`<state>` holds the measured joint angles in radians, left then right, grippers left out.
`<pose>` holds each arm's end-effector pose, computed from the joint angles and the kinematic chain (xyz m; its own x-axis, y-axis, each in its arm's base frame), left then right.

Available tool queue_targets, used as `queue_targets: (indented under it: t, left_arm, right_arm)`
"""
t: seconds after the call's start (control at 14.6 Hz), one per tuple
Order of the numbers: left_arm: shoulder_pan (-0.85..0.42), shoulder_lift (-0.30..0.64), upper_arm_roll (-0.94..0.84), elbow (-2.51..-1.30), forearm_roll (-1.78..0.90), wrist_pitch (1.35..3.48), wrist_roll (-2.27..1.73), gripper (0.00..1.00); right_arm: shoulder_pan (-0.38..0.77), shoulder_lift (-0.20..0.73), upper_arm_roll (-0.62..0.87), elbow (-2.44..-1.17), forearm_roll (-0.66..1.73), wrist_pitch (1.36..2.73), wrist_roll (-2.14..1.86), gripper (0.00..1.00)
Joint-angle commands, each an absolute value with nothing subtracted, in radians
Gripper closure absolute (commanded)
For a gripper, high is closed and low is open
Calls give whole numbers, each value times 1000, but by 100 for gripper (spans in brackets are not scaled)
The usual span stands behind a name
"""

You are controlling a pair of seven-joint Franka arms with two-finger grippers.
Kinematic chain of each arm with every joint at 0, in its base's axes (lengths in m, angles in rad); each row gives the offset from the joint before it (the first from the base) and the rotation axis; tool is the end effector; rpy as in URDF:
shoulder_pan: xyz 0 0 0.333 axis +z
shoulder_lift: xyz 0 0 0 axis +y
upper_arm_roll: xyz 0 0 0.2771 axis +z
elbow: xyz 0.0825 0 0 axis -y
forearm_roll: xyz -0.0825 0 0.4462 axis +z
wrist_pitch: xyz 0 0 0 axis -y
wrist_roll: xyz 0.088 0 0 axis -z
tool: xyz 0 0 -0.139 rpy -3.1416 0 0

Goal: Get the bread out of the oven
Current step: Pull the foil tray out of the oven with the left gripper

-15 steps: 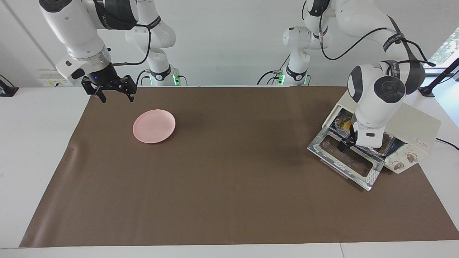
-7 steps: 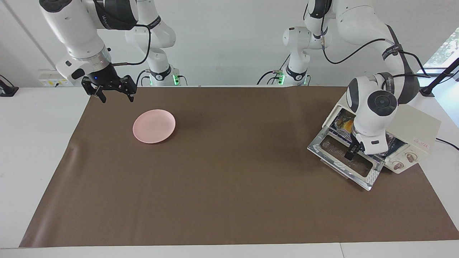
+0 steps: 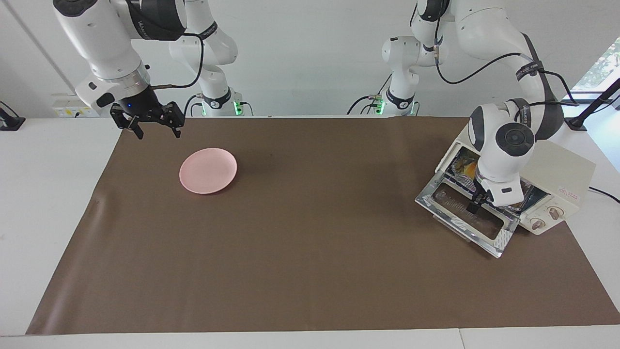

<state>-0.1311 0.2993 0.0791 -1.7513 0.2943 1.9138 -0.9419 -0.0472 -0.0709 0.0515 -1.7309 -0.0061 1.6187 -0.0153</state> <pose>0.6654 -0.0067 0.2961 0.7255 0.6743 0.1376 0.6808 -0.6742 -0.2863 0.5966 0.0023 0.5151 0.9989 0.0196 -0.0415 0.0200 -0.9998 0.0091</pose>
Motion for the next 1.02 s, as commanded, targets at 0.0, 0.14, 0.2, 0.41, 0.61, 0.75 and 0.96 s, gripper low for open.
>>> queue_targets:
  t: [0.0,0.14,0.2,0.41,0.61,0.75,0.96]
  left_arm:
    - [-124,252,74,-1835,321,1980,-968,0]
    - [-114,238,74,-1867,322,2002,-968,0]
    - [-114,236,74,-1876,322,2003,-968,0]
    - [-115,233,72,-1882,322,2005,-968,0]
    - [-114,227,72,-1897,322,2026,-966,0]
    - [-114,222,74,-1917,322,2051,-965,2]
    - [-114,207,74,-1954,322,2080,-965,9]
  right_arm:
    - [-61,-80,60,-1733,-6,1608,-34,0]
    - [-61,-80,58,-1732,-6,1608,-34,0]
    - [-61,-80,60,-1733,-6,1606,-34,0]
    - [-61,-80,60,-1732,-6,1608,-34,0]
    - [-61,-80,60,-1732,-6,1606,-34,0]
    - [-61,-80,60,-1732,-6,1608,-34,0]
    - [-61,-80,58,-1732,-6,1606,-34,0]
